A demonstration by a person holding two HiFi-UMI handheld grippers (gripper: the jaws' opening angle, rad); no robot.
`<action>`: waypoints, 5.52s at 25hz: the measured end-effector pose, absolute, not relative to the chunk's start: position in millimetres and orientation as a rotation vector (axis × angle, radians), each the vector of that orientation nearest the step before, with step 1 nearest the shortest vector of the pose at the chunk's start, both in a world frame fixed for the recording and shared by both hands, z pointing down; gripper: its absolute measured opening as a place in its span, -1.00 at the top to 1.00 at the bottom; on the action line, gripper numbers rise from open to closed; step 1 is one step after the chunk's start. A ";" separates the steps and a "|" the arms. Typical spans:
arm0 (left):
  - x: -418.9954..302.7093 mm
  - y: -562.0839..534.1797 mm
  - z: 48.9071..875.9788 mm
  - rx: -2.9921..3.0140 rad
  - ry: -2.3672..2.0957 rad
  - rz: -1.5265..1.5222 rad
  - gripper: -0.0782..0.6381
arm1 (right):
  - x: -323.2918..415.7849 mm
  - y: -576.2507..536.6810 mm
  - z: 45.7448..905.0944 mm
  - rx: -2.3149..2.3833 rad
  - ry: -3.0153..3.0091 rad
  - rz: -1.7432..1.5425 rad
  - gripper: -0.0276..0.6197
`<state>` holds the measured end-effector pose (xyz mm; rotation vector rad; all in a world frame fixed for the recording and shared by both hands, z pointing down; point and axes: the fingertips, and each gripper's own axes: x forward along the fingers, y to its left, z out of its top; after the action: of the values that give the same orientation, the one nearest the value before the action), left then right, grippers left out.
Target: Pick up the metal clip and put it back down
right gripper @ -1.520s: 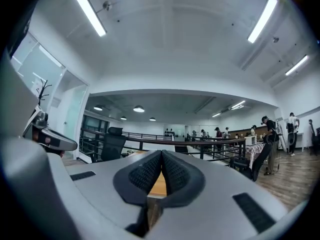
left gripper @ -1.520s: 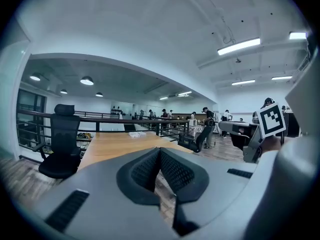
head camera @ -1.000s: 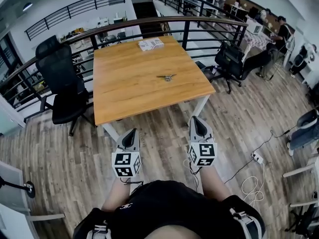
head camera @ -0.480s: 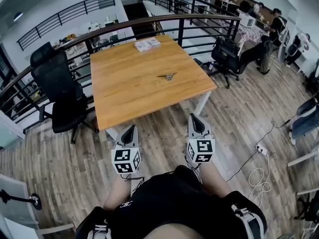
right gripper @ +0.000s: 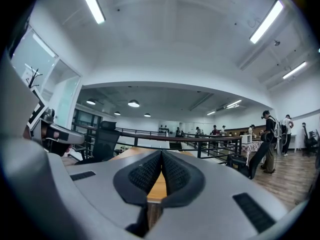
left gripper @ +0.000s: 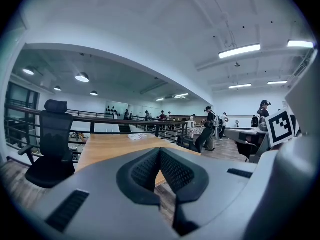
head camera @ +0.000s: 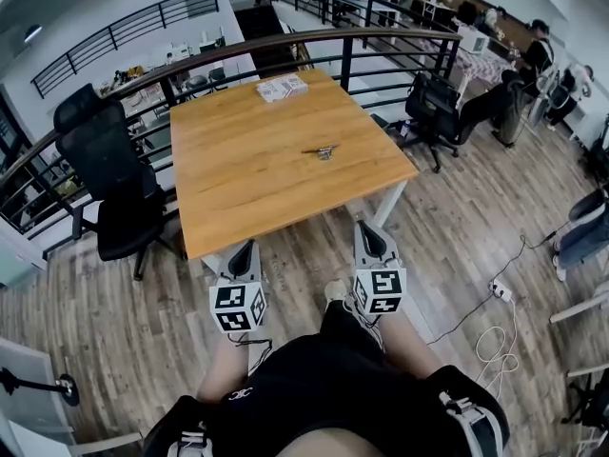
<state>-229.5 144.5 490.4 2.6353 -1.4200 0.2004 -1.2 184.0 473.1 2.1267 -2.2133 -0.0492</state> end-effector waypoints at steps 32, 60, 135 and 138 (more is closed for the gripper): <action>-27.9 -295.8 486.5 2.520 -1.574 0.263 0.74 | 199.3 -284.7 490.8 1.922 -2.327 0.050 0.86; -73.7 -403.6 514.0 2.412 -1.600 0.321 0.74 | 141.3 -420.4 628.8 1.175 -2.042 -0.180 0.11; -77.8 -379.5 511.0 2.396 -1.665 0.330 0.74 | 204.1 -396.8 477.7 1.933 -2.285 0.009 0.85; -82.0 -376.3 513.1 2.378 -1.674 0.332 0.74 | 201.4 -400.9 476.7 1.907 -2.253 -0.054 0.85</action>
<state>-82.0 -376.3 513.1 2.3777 -1.6737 0.3321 201.4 -400.9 476.7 1.9070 -2.2525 -0.0536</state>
